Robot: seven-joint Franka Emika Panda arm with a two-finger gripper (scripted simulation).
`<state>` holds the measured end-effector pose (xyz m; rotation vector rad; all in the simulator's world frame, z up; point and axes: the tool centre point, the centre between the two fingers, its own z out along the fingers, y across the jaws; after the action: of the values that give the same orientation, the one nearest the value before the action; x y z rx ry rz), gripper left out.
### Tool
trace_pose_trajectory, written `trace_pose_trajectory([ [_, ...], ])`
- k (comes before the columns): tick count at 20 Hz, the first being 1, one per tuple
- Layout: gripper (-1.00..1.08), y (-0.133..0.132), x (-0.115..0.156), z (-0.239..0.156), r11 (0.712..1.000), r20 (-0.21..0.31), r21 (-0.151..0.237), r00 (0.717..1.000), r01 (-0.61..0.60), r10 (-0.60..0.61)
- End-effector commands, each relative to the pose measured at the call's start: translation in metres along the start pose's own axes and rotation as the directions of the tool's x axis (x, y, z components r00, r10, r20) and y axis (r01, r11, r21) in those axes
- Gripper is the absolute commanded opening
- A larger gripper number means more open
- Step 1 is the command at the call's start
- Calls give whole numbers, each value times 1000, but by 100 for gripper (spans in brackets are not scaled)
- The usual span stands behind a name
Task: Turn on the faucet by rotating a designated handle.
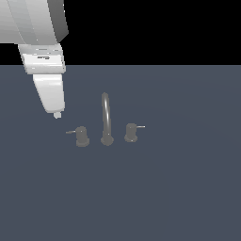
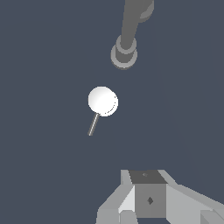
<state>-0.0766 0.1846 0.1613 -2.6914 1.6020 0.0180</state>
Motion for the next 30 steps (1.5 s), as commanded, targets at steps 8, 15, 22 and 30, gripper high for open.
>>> trace_pose_trajectory([
  [8,-100,-39,18,47,987,-10,0,987,-159,159],
  [15,-100,-64,34,78,964,-16,1,964,-265,265],
  [22,-100,-79,47,96,943,-16,3,943,-333,333],
  [30,-100,-82,49,99,939,-15,3,939,-345,345],
])
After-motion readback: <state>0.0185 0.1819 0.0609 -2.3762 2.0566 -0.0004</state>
